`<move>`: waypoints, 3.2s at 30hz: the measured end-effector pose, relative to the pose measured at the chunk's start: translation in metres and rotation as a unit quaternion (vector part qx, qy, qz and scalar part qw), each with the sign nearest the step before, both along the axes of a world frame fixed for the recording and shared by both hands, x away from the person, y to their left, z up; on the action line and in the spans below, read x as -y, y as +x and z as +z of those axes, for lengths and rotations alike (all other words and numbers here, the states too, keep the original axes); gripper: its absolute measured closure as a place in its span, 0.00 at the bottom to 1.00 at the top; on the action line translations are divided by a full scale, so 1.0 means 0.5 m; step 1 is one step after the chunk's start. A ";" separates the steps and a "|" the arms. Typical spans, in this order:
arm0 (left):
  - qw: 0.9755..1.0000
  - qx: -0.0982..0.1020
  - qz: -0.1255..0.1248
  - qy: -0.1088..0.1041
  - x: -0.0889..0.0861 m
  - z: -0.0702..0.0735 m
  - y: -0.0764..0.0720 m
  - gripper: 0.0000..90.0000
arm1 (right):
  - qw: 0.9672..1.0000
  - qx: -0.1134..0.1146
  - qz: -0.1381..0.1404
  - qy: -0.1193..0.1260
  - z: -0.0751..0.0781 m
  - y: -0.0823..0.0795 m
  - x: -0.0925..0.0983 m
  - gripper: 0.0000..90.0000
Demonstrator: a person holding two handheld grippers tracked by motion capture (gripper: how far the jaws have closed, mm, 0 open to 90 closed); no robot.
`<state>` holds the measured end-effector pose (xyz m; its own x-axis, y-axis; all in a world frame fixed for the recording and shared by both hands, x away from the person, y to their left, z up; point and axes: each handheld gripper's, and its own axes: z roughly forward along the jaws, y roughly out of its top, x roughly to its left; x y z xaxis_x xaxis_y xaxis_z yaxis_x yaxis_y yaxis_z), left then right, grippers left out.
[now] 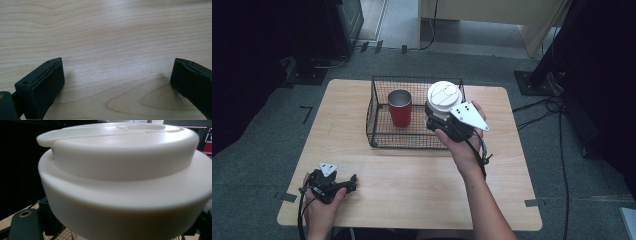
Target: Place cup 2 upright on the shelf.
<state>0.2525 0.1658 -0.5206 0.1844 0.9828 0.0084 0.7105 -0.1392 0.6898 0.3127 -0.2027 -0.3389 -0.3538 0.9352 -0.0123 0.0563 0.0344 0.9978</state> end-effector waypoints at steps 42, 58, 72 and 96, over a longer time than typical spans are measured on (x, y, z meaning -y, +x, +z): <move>1.000 0.000 -0.001 0.000 0.000 0.000 0.000 0.00 | 0.992 -0.120 -0.024 -0.040 -0.170 0.143 -0.042 0.18; 1.000 0.000 -0.001 0.001 0.000 0.000 0.000 0.00 | 0.990 -0.131 -0.037 -0.040 -0.197 0.142 -0.033 0.18; 1.000 0.000 -0.001 0.001 0.000 0.000 0.000 0.00 | 0.983 -0.173 -0.022 -0.060 -0.186 0.117 -0.025 0.02; 1.000 0.000 0.000 0.000 0.000 0.000 0.000 0.00 | 0.982 -0.181 -0.029 -0.056 -0.186 0.048 0.006 0.02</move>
